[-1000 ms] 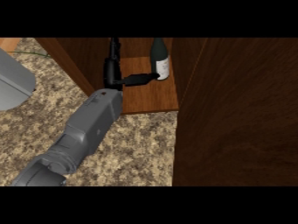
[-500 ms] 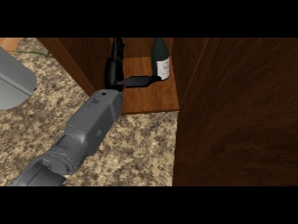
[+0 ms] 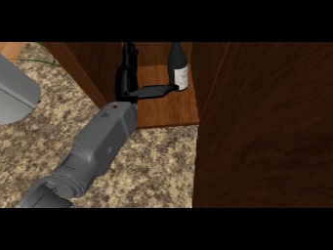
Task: Pick up the wine, place it into the cabinet and close the cabinet
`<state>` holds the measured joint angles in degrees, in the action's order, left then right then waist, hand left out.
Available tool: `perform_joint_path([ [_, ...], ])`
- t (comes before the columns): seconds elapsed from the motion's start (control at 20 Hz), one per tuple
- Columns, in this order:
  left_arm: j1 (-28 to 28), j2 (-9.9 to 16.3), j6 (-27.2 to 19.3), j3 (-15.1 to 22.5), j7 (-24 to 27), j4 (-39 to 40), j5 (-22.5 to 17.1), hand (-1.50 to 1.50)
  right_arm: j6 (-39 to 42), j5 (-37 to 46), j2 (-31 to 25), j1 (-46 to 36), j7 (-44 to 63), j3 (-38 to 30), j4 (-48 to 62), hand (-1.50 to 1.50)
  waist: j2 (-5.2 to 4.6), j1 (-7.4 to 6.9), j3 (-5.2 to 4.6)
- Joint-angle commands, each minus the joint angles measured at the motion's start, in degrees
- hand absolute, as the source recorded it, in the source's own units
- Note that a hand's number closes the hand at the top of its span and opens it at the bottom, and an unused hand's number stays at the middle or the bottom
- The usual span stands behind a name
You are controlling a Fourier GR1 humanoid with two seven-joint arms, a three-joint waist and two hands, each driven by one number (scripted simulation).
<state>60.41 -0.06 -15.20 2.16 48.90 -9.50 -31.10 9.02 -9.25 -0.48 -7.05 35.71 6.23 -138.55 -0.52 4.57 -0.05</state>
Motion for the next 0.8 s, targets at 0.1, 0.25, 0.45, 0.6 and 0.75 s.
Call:
perform_joint_path([
  [0.1, -5.95, 0.06, 0.30, 5.27, -1.60, -5.09, -6.24, -1.50, 0.94, -0.27, 0.16, 3.29, -1.52, 1.04, -1.02, -1.50, 0.51, -1.50, 0.04],
  [0.25, -11.87, 0.06, -1.89, 11.62, -0.03, -11.08, -9.17, -1.50, -0.57, -3.04, -0.96, -1.58, 1.24, -2.91, -0.82, -1.50, 0.69, -1.79, 0.03],
  [0.45, -18.22, 0.06, -9.42, 23.17, -2.88, -23.41, -14.62, -1.50, -0.92, -0.45, -1.03, 1.27, 1.70, -0.95, -4.05, -1.50, 0.91, -1.93, 0.04],
  [0.6, -22.64, 0.06, -15.18, 28.70, -3.24, -30.64, -15.14, -1.50, -1.86, -1.35, -1.75, 0.73, 3.17, -3.46, -5.54, -1.50, 0.77, -3.38, 0.04],
  [0.75, -24.68, 0.06, -22.53, 33.65, -6.06, -40.30, -15.87, -1.50, -0.50, -0.10, -1.03, 6.53, 1.26, -0.72, -7.91, -1.50, 0.83, -3.54, 0.06],
])
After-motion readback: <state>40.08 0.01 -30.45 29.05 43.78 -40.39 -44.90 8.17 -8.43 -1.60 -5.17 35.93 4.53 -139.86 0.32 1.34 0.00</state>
